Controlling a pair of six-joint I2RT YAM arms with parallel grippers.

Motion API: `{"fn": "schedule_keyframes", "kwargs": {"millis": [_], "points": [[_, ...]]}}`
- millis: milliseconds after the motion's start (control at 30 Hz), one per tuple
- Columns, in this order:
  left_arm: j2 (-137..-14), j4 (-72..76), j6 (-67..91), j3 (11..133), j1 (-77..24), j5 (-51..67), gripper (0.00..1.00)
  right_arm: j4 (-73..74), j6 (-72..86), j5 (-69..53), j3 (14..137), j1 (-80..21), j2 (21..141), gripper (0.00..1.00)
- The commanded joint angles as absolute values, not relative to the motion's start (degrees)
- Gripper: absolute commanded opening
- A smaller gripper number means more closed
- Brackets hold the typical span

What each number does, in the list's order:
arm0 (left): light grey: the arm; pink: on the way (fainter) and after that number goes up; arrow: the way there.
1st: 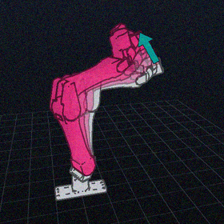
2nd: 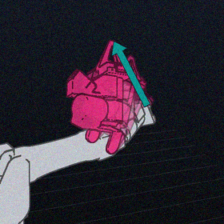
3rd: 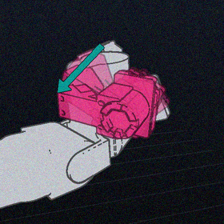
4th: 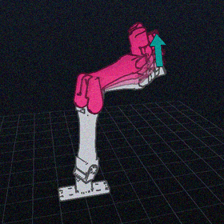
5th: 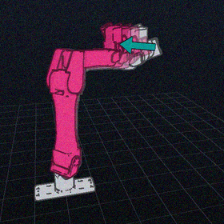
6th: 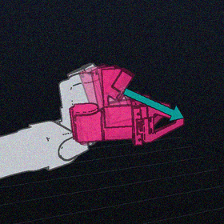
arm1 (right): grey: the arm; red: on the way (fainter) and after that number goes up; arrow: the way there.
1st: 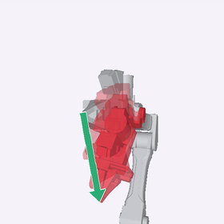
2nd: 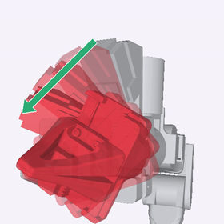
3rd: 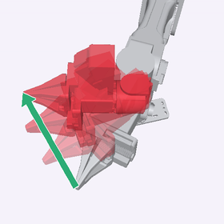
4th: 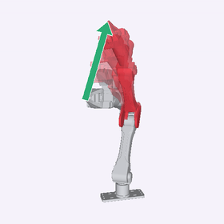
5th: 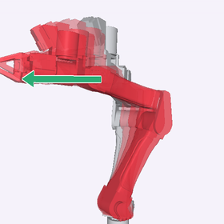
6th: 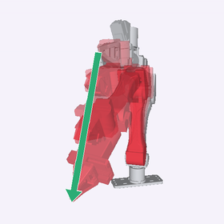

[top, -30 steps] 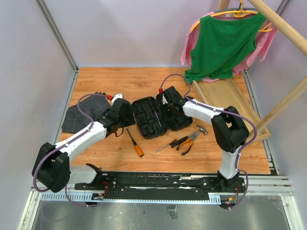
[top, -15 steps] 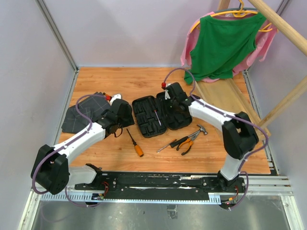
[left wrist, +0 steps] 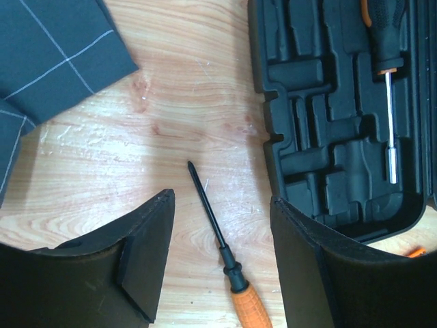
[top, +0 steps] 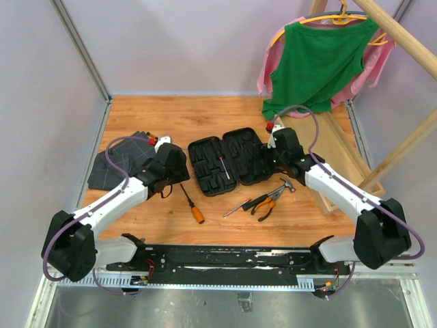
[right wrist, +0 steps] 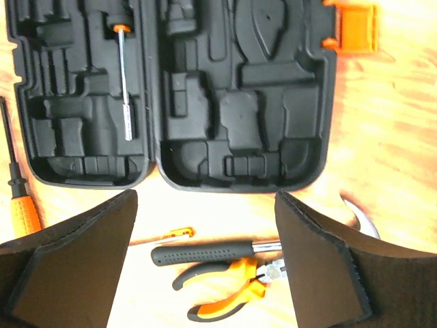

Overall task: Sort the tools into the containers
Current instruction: Pick up the screwdriver from the center of the board.

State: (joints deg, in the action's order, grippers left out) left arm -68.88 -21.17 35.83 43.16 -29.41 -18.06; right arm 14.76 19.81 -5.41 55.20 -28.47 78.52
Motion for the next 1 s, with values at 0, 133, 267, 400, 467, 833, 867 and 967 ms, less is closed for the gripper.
{"fn": "schedule_keyframes", "kwargs": {"millis": [0, 133, 267, 400, 467, 833, 867, 967], "points": [[-68.44, -23.19, 36.48, 42.47, -29.38, -19.39, 0.62, 14.25, 23.35, -6.65, 49.14, -26.06, 73.15, 0.83], [-68.79, -23.2, 39.15, 41.27, -31.26, -18.99, 0.62, 13.8, 24.99, -5.86, 44.43, -25.84, 69.09, 0.83], [-69.35, -23.46, 43.28, 39.55, -34.29, -18.52, 0.59, 13.8, 26.12, -4.62, 40.81, -25.84, 66.32, 0.84], [-69.75, -23.82, 47.79, 37.53, -38.05, -18.47, 0.58, 13.81, 26.15, -4.85, 38.71, -25.84, 65.39, 0.84], [-69.95, -24.42, 49.97, 36.86, -39.81, -19.07, 0.57, 13.97, 25.82, -4.83, 38.07, -25.84, 65.67, 0.85], [-74.07, -25.72, 57.68, 35.84, -45.01, -21.19, 0.55, 12.81, 25.93, -6.41, 35.83, -25.84, 65.69, 0.85], [-74.92, -25.72, 57.78, 36.33, -45.23, -21.66, 0.55, 12.82, 25.95, -6.44, 35.65, -25.84, 65.49, 0.85], [-77.24, -25.8, 58.06, 37.29, -46.22, -22.86, 0.54, 12.88, 25.84, -6.84, 35.14, -25.84, 64.92, 0.85]]}}
